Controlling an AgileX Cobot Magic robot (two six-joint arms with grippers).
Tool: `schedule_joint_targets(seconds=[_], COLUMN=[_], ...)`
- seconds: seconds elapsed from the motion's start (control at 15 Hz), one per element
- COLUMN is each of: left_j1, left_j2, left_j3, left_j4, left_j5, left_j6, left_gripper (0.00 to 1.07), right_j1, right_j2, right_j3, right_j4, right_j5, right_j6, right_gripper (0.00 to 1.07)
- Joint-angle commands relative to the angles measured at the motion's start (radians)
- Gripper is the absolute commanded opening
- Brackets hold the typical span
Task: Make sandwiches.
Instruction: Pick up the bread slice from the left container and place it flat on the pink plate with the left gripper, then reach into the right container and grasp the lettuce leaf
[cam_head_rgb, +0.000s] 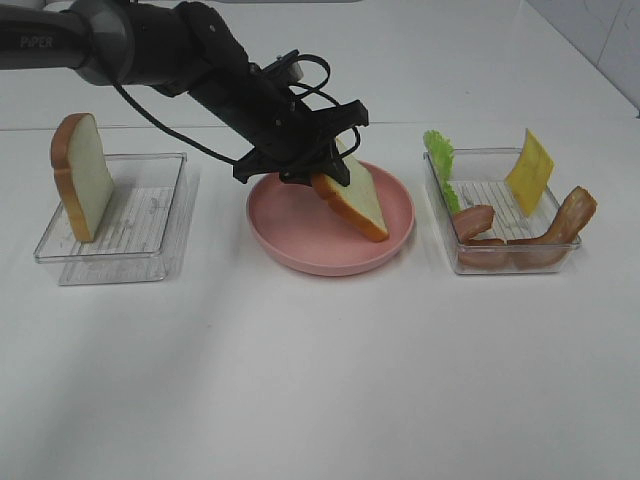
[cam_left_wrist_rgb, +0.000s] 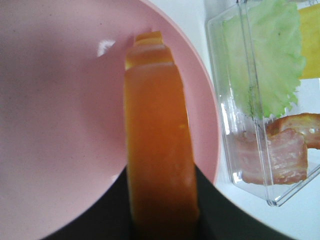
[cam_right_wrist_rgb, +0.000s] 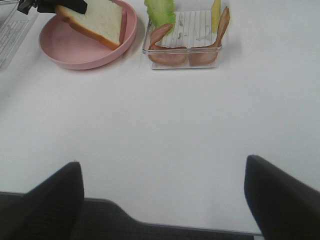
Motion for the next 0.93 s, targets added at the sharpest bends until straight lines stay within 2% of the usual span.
schedule_joint_targets(seconds=[0.07, 0.13, 0.2, 0.27, 0.33, 0.4, 0.47, 0.53, 0.67, 0.73, 0.87, 0.93], left_j1=[-0.005, -0.005, -0.005, -0.005, -0.005, -0.001, -0.001, -0.001, -0.001, -0.001, -0.001, 0.000], left_j2=[0.039, 0.044, 0.044, 0.043, 0.043, 0.043, 0.043, 0.043, 0.043, 0.043, 0.031, 0.003], left_j3=[-0.035, -0.059, -0.066, -0.100, -0.147, -0.216, -0.266, -0.288, -0.390, -0.436, -0.470, -0.470], left_j4=[-0.004, 0.018, 0.033, 0.077, 0.145, 0.279, 0.373, 0.406, 0.535, 0.567, 0.600, 0.609], left_j5=[0.056, 0.079, 0.080, 0.109, 0.172, 0.285, 0.364, 0.391, 0.551, 0.609, 0.639, 0.639], left_j6=[-0.007, -0.026, -0.030, -0.047, -0.088, -0.169, -0.213, -0.227, -0.242, -0.241, -0.240, -0.217], left_gripper=[0.34, 0.53, 0.60, 0.72, 0.74, 0.74, 0.76, 0.79, 0.93, 0.95, 0.97, 0.97], right_j1=[-0.002, -0.002, -0.002, -0.002, -0.002, -0.002, -0.002, -0.002, -0.002, -0.002, -0.002, -0.002], right_j2=[-0.028, -0.028, -0.028, -0.028, -0.028, -0.028, -0.028, -0.028, -0.028, -0.028, -0.028, -0.028], right_j3=[0.002, 0.002, 0.002, 0.002, 0.002, 0.002, 0.002, 0.002, 0.002, 0.002, 0.002, 0.002], right_j4=[0.006, 0.006, 0.006, 0.006, 0.006, 0.006, 0.006, 0.006, 0.006, 0.006, 0.006, 0.006], right_j5=[-0.011, -0.011, -0.011, -0.011, -0.011, -0.011, -0.011, -0.011, -0.011, -0.011, -0.011, -0.011], right_j6=[-0.002, -0.002, -0.002, -0.002, -0.002, -0.002, -0.002, -0.002, -0.002, -0.002, -0.002, -0.002], right_gripper=[0.85, 0.85, 0.85, 0.85, 0.85, 0.85, 0.85, 0.85, 0.85, 0.85, 0.85, 0.85])
